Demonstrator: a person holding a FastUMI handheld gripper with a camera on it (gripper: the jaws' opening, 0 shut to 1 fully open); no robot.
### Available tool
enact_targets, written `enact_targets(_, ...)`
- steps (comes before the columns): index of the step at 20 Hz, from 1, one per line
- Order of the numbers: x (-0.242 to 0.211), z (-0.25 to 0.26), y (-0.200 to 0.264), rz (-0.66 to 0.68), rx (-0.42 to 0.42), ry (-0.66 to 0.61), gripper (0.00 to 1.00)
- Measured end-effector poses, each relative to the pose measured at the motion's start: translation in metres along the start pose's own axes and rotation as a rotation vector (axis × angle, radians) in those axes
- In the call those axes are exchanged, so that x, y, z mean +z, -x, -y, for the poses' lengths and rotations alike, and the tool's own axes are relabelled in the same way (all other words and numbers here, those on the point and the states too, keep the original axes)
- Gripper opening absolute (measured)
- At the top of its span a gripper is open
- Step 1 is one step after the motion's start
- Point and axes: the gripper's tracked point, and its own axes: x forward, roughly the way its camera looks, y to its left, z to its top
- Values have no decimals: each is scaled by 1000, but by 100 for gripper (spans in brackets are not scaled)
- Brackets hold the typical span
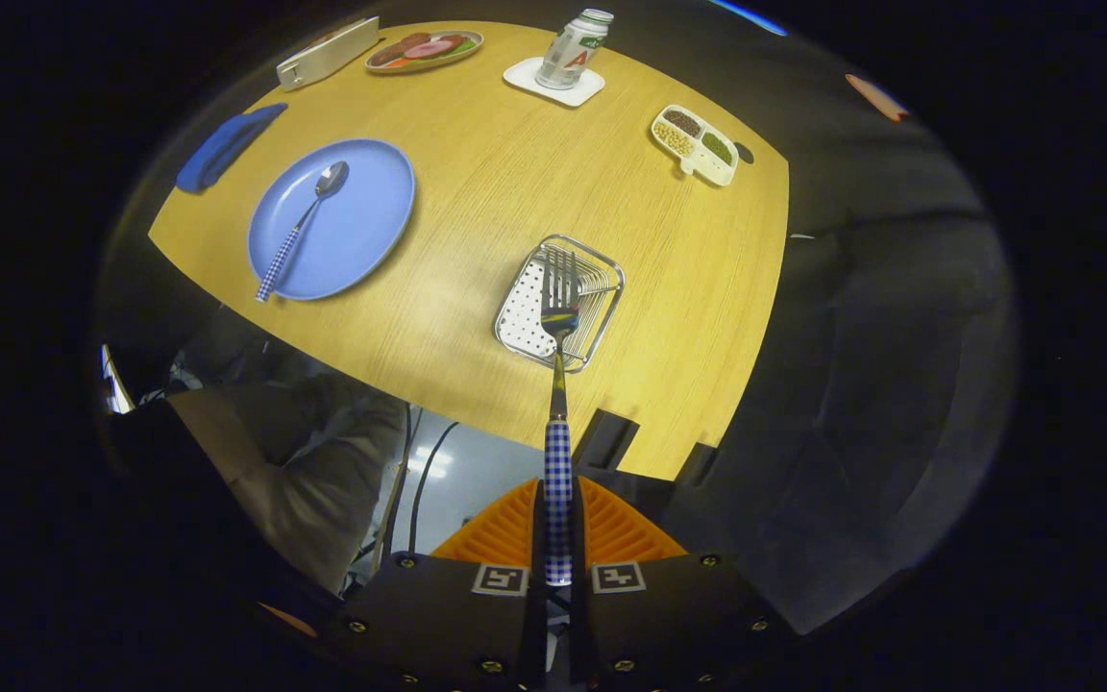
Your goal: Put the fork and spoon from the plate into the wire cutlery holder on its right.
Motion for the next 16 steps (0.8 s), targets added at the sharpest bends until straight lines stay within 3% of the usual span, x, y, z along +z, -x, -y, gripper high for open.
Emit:
enact_targets(7,9,7,-29,-130,7,111,10)
enact_targets(16,27,4,-62,-198,65,87,10)
